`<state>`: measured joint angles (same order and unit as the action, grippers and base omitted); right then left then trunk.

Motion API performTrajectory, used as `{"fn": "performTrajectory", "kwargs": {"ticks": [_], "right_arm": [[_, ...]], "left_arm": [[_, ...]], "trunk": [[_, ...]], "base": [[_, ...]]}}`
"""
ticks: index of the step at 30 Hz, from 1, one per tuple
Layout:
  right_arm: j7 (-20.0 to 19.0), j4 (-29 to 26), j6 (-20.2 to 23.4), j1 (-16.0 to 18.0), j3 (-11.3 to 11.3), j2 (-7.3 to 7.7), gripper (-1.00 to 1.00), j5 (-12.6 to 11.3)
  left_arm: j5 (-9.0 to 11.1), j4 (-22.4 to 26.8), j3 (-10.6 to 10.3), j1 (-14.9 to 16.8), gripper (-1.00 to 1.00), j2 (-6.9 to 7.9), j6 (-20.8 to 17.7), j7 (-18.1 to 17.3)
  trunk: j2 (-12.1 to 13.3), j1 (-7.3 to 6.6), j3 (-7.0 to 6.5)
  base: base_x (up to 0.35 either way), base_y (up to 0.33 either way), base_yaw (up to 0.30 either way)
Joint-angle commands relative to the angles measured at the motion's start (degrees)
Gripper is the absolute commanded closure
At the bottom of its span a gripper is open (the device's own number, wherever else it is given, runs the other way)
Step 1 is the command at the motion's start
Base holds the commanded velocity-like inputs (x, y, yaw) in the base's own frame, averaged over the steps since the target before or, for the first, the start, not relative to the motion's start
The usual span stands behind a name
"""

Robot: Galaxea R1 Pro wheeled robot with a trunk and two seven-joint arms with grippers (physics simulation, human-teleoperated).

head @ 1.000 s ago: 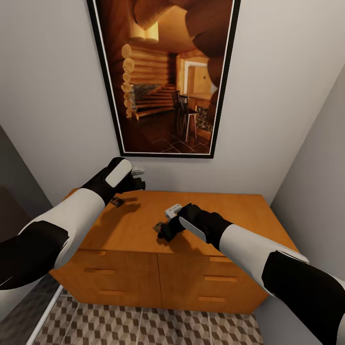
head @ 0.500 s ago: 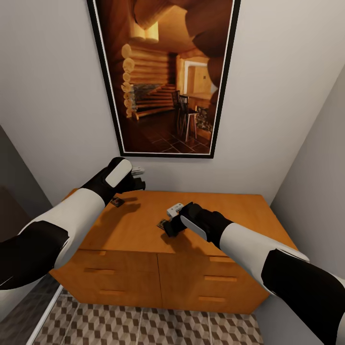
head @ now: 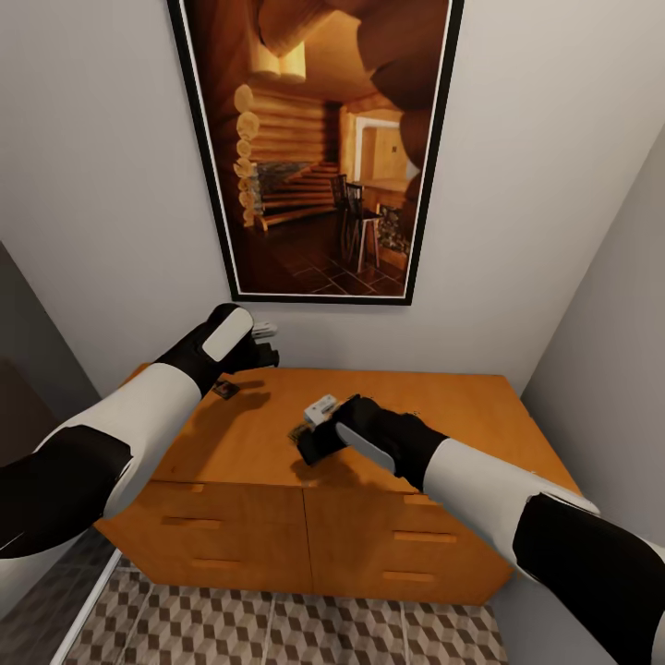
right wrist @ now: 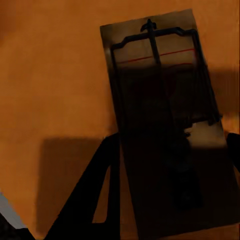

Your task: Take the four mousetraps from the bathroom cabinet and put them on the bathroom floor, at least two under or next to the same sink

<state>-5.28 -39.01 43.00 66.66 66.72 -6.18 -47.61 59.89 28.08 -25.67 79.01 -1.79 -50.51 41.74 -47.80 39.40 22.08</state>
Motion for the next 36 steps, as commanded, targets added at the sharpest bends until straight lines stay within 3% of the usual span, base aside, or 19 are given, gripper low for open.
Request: {"fn": "performTrajectory", "kwargs": {"ticks": [1,9,16,19,30,36], "right_arm": [[0.07,-2.58,0.98,0.01,-0.16,0.23,1.0,0.15],[0.57,-15.05,7.29,0.05,-2.0,3.75,1.0,0.12],[0.7,-21.26,13.15,0.05,-7.37,5.11,1.0,0.16],[0.7,-23.0,13.98,0.05,-9.02,5.49,1.0,0.15],[0.64,-26.32,14.54,0.05,-10.64,5.92,1.0,0.02],[0.62,-28.22,14.6,0.05,-12.08,7.27,1.0,-0.29]], "left_arm": [[0.0,-0.05,0.0,0.0,-1.0,0.05,0.02,-0.03],[-0.03,-0.17,-0.06,-0.09,-1.0,-0.06,0.06,-0.1],[-0.11,-0.15,-0.07,-1.0,-1.0,-0.08,0.06,-0.09],[-0.09,-0.14,-0.08,-1.1,-1.0,-0.1,0.06,-0.08],[-0.08,-0.22,-0.09,-1.35,-1.0,-0.12,0.06,0.0],[-0.12,-0.29,-0.09,-1.76,-1.0,0.3,0.0,0.0]], "trunk": [[0.01,0.0,0.0],[0.01,0.0,0.0],[0.01,0.0,0.0],[0.01,0.0,0.0],[0.01,0.0,0.0],[0.01,0.0,0.0]], "base": [[0.0,0.0,0.0],[0.0,0.0,0.0],[0.0,0.0,0.0],[0.0,0.0,0.0],[0.0,0.0,0.0],[0.0,0.0,0.0]]}}
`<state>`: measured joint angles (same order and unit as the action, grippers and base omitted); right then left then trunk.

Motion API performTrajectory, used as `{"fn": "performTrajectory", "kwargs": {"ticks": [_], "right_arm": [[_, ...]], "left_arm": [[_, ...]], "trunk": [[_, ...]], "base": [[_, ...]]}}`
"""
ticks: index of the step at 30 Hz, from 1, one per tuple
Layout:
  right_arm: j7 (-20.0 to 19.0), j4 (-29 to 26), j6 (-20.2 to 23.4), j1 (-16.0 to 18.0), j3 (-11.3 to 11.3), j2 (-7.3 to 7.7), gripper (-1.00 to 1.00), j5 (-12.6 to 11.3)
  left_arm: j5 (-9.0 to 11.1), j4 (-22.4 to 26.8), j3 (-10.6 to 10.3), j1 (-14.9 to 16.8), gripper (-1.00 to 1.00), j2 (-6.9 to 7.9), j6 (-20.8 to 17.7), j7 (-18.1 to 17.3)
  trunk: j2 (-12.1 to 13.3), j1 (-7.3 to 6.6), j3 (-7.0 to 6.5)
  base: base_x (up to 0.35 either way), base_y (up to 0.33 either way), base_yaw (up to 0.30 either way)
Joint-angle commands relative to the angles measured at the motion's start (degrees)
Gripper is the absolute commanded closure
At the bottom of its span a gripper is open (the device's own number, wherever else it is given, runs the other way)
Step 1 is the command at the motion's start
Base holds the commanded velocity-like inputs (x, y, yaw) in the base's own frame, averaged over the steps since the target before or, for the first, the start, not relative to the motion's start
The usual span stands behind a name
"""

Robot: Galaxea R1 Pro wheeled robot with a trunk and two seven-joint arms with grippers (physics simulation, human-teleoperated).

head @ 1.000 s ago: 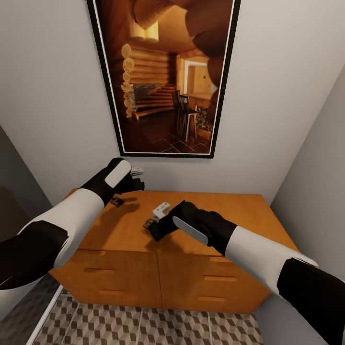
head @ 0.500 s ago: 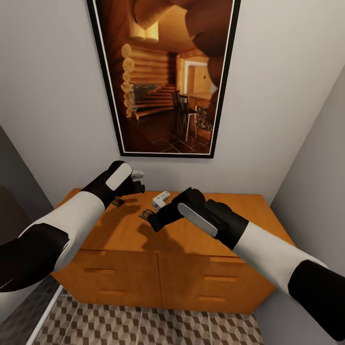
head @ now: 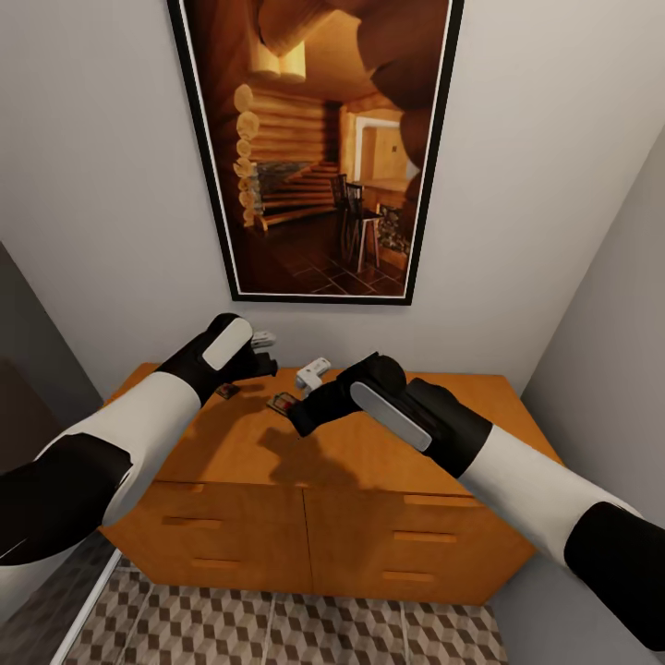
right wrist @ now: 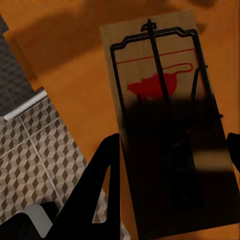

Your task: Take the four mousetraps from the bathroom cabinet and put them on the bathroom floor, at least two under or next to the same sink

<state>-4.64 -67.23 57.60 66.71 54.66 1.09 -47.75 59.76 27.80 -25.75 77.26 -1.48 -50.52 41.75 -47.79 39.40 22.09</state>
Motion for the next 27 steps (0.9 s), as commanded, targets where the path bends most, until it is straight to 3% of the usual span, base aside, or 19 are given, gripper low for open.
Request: {"fn": "performTrajectory", "kwargs": {"ticks": [1,8,17,27], "right_arm": [[-0.01,-0.35,0.02,0.0,-0.6,0.18,1.0,-0.16],[-0.09,-1.19,-0.03,0.0,-1.75,0.97,1.0,-0.23],[-1.47,-1.85,-0.09,-0.32,-1.77,6.04,1.0,-0.54],[-2.36,-2.88,-0.12,-3.07,-1.92,6.71,1.0,-0.47]], "left_arm": [[0.0,-0.01,0.0,-0.05,-1.0,0.09,-0.02,0.02],[-0.34,0.03,-0.13,-0.09,-1.0,0.24,-0.38,0.4],[-0.68,0.25,-0.1,-0.09,-1.0,0.99,-0.83,0.86],[-0.65,0.93,-0.07,-0.09,-1.0,1.44,-3.52,2.17]], "trunk": [[0.0,0.0,0.0],[0.0,0.0,0.0],[0.0,0.0,0.0],[0.0,0.0,0.0]], "base": [[0.0,0.0,0.0],[0.0,0.0,0.0],[0.0,0.0,0.0],[0.0,0.002,0.0]]}}
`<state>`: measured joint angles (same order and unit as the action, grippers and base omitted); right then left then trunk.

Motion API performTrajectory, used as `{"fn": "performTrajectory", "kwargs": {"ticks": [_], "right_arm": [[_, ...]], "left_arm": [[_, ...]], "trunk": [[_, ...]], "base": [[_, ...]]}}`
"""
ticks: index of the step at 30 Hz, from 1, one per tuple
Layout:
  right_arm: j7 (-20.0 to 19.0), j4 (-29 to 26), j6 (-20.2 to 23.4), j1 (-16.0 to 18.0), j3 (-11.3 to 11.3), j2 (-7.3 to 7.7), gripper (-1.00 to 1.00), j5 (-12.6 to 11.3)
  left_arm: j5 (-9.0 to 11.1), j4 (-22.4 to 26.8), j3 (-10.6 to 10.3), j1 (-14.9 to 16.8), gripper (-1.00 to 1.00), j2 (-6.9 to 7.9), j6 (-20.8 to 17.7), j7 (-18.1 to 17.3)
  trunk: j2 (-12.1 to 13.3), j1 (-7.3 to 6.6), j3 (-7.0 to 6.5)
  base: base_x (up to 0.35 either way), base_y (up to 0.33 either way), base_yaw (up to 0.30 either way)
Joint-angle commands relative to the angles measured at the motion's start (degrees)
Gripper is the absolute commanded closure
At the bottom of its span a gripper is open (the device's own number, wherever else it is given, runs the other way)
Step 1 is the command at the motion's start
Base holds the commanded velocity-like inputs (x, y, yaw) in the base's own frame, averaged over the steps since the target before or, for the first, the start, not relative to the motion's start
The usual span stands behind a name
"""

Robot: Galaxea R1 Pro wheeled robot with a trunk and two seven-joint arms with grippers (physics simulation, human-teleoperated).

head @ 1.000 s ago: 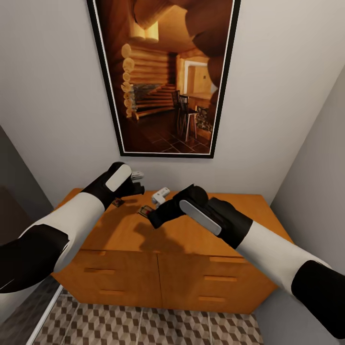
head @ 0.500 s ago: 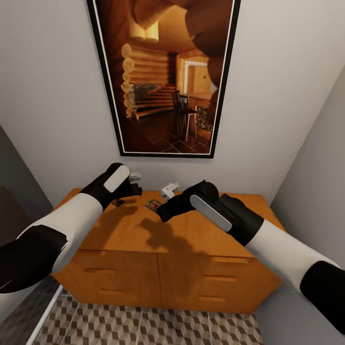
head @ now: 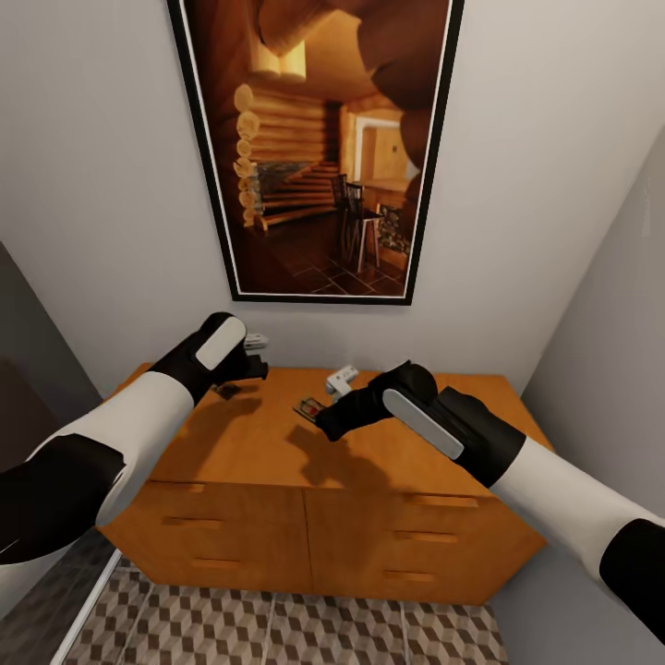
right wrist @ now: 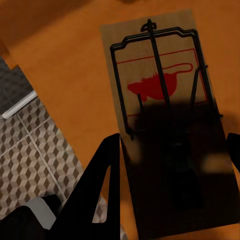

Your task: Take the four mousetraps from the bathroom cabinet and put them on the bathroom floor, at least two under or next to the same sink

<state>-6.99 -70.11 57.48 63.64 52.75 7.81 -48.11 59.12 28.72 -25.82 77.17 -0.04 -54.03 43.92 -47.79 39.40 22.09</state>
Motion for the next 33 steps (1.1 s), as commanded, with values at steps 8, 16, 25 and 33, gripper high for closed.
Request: {"fn": "performTrajectory", "kwargs": {"ticks": [8,16,25,33], "right_arm": [[0.01,0.07,-0.07,-0.17,0.04,-0.12,1.0,-0.02],[0.04,0.06,-0.09,-0.19,0.07,-0.21,1.0,0.03],[0.24,0.14,-0.09,-0.19,0.03,-0.41,1.0,0.07],[0.31,0.21,-0.09,-0.19,0.0,-0.35,1.0,0.08]], "left_arm": [[0.02,0.35,-0.26,0.0,-1.0,-0.26,-2.73,0.04],[0.1,0.37,-0.12,0.0,-1.0,0.03,-3.16,0.03],[0.29,0.09,-0.11,0.0,-1.0,-0.03,-2.74,-0.02],[0.5,-0.04,-0.03,0.0,-1.0,-0.53,-2.22,-0.06]], "trunk": [[0.0,0.0,0.0],[0.0,0.0,0.0],[0.0,0.0,0.0],[0.0,0.0,0.0]], "base": [[0.132,0.159,0.0],[0.064,0.056,0.0],[0.003,0.003,0.008],[0.0,0.0,0.229]]}}
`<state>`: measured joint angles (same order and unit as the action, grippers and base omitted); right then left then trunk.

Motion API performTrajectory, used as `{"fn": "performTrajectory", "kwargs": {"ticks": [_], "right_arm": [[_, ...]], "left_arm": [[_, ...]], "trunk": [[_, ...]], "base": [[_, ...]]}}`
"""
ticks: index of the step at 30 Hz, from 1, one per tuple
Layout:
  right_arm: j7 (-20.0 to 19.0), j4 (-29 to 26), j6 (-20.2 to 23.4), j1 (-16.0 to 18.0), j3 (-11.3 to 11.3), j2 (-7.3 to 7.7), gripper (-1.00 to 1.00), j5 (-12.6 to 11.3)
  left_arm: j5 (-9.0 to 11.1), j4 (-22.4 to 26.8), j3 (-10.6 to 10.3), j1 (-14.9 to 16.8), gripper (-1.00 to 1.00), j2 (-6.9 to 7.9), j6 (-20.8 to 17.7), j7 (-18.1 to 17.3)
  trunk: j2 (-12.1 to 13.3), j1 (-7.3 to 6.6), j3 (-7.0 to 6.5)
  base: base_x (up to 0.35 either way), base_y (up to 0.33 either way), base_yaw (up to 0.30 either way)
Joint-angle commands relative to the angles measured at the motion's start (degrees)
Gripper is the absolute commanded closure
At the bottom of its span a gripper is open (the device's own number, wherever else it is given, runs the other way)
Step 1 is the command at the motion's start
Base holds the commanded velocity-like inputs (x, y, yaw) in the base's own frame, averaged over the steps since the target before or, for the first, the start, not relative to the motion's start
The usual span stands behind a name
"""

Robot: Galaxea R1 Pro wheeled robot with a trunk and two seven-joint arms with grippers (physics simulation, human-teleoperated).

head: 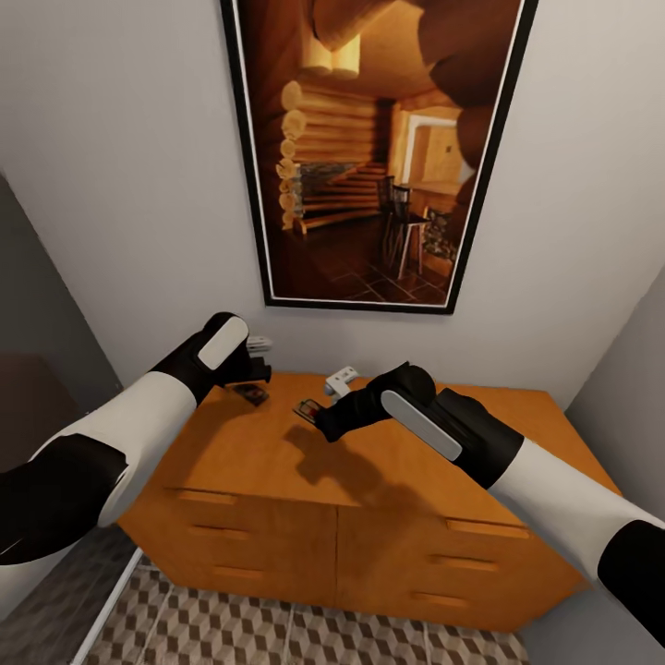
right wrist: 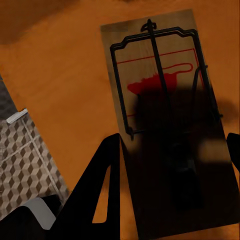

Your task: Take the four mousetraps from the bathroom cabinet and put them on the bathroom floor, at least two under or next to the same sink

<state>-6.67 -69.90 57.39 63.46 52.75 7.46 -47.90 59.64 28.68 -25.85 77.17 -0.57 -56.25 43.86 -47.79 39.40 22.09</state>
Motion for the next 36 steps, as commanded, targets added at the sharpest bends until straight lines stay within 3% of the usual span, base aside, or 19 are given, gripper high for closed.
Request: {"fn": "performTrajectory", "kwargs": {"ticks": [1,9,18,20,29,34,36], "right_arm": [[-0.01,0.01,0.01,0.0,-0.01,0.0,1.0,-0.14],[-0.01,0.16,-0.04,0.0,-0.02,-0.07,1.0,-0.17],[-0.01,0.12,-0.1,0.0,-0.02,-0.08,1.0,-0.01],[-0.01,0.1,-0.13,0.0,-0.02,-0.08,1.0,0.04],[-0.01,-0.05,-0.21,0.0,0.07,-0.08,1.0,0.09],[-0.01,-0.02,-0.25,-0.01,0.07,-0.15,1.0,0.09],[-0.01,-0.04,-0.25,-0.01,0.07,-0.16,1.0,0.09]], "left_arm": [[-0.02,-0.08,0.0,0.0,-1.0,-0.01,0.01,-0.02],[-0.05,-0.57,0.1,0.0,-1.0,0.0,1.23,0.03],[0.04,-0.5,0.26,-0.01,-1.0,-0.32,8.8,0.11],[0.08,-0.49,0.28,-0.01,-1.0,-0.8,11.55,0.11],[0.27,-2.7,0.27,-0.34,-1.0,-3.54,31.02,0.15],[0.91,-5.45,0.27,-0.43,-1.0,-4.77,37.14,0.1],[2.73,-6.55,0.27,-0.49,-1.0,-5.08,39.19,0.09]], "trunk": [[0.0,0.0,0.0],[0.0,0.0,0.0],[0.0,0.0,0.0],[0.0,0.0,0.0],[0.0,0.0,0.0],[0.0,0.0,0.0],[0.0,0.0,0.0]], "base": [[0.0,0.0,0.277],[0.0,0.0,0.204],[0.0,0.0,0.016],[0.0,0.0,0.002],[0.0,0.0,0.0],[0.0,0.0,0.0],[0.0,0.0,0.0]]}}
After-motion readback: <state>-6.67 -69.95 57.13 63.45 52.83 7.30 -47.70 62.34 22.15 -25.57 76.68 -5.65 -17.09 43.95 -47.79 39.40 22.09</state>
